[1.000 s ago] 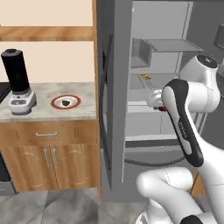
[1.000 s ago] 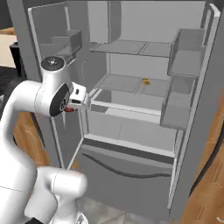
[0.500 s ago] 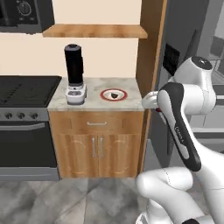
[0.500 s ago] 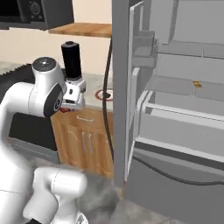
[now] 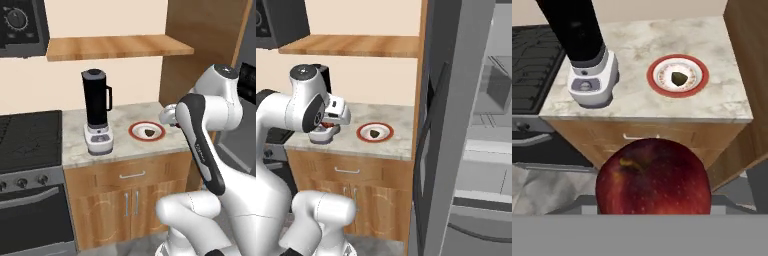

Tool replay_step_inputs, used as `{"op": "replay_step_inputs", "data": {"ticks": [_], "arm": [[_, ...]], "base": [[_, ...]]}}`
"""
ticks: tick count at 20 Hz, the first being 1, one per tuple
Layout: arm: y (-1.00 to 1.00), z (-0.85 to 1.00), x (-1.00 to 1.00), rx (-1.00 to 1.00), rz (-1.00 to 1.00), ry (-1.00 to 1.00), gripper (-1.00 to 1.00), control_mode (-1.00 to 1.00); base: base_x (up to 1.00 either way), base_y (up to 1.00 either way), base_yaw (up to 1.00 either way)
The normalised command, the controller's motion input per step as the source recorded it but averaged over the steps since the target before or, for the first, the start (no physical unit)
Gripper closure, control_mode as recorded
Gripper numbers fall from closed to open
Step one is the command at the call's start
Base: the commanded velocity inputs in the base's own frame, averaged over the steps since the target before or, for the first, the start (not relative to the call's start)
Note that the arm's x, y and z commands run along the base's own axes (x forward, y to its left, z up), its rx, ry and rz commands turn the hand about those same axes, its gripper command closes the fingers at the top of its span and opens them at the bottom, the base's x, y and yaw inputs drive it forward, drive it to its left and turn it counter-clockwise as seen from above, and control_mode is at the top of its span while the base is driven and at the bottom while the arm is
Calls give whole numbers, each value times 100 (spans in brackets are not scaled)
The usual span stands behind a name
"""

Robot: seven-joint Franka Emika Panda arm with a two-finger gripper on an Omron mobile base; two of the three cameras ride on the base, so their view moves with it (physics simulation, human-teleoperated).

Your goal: Pick the kiwi and apple from the fridge and place them on the plate next to the blender to make a fruit smoothie.

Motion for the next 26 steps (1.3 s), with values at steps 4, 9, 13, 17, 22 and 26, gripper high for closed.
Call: {"op": "replay_step_inputs", "data": {"ticks": [4,9,13,17,22,26], "arm": [[0,0,0,0,0,0,100,100],[0,0,0,0,0,0,100,100],[-6,-16,16,-1,0,5,100,-100],[-23,-100,60,-9,0,29,100,-100],[5,-100,99,-9,0,17,100,-100],[9,-99,96,0,0,13,100,-100]], "base": [[86,12,-17],[81,0,-11],[66,2,-8],[0,0,0],[0,0,0],[0,0,0]]}}
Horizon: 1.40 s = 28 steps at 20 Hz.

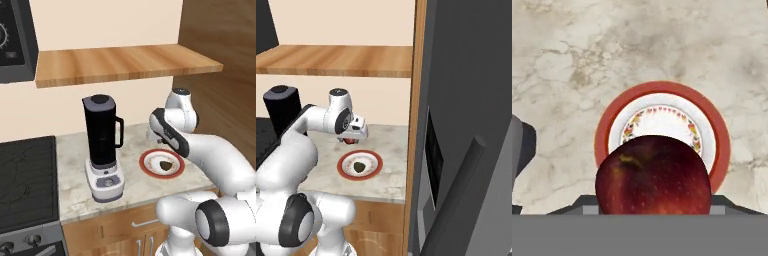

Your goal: Pick the kiwi and apple from the fridge and place them on the plate next to the blender to make a fruit smoothie.

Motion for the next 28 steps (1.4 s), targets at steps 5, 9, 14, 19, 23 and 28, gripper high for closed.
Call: {"op": "replay_step_inputs", "data": {"ticks": [5,9,14,19,23,28], "arm": [[1,-93,73,0,0,10,100,-100],[0,-86,51,0,0,5,100,-100],[4,-51,34,0,0,0,-100,-100],[1,0,-22,0,0,0,-100,-100],[0,34,-50,1,-2,-1,-100,-100],[-1,96,-92,0,0,-24,-100,-100]], "base": [[0,0,0],[0,0,0],[0,0,0],[0,0,0],[0,0,0],[0,0,0]]}}
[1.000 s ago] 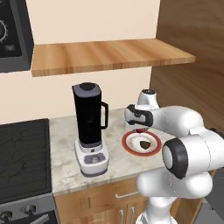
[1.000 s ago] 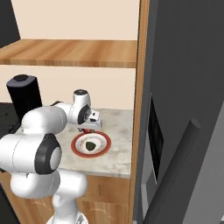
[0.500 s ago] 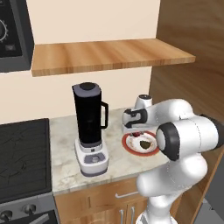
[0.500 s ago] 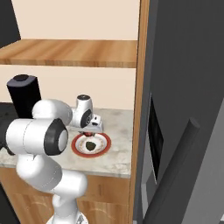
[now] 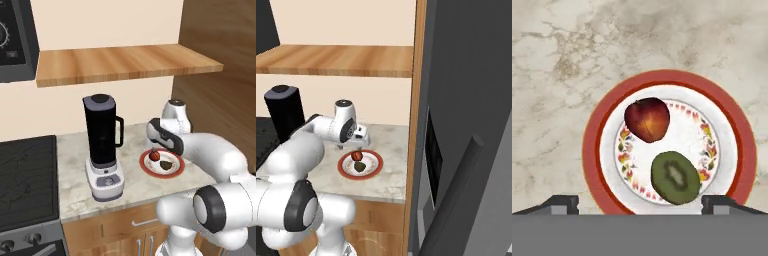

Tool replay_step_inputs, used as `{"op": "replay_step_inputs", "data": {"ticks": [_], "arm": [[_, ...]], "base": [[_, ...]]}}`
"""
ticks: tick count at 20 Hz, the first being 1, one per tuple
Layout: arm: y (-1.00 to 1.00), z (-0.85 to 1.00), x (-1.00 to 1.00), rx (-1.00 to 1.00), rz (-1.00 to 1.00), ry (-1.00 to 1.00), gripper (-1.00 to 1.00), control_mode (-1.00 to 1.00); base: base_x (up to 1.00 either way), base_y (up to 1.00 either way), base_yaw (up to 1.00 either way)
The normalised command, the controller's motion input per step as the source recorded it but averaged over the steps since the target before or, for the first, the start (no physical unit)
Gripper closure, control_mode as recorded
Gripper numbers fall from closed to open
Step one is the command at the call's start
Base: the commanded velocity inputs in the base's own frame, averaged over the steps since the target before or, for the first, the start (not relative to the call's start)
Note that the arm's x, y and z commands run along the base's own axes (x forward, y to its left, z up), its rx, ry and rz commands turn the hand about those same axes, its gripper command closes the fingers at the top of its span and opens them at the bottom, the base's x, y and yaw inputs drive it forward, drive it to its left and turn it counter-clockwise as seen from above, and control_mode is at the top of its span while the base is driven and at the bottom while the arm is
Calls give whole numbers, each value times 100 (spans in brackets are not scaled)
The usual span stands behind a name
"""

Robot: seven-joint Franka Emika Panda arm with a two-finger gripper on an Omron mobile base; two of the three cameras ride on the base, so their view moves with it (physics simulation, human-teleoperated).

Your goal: Pick the kiwi and apple from the fridge and place them on the plate next to the blender to make a fruit smoothie.

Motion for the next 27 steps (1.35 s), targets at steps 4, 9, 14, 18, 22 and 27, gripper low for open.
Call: {"op": "replay_step_inputs", "data": {"ticks": [4,9,14,18,22,27], "arm": [[-13,89,-100,0,0,-34,-100,-100],[-27,17,-100,0,0,-48,-100,-100],[-14,-1,-100,0,0,-56,-100,-100],[0,70,-100,-4,-1,-49,-100,-100],[0,16,-25,0,1,-14,-100,-100],[-10,0,0,0,0,2,-100,-100]], "base": [[0,0,0],[0,0,0],[0,0,0],[0,0,0],[0,0,0],[0,0,0]]}}
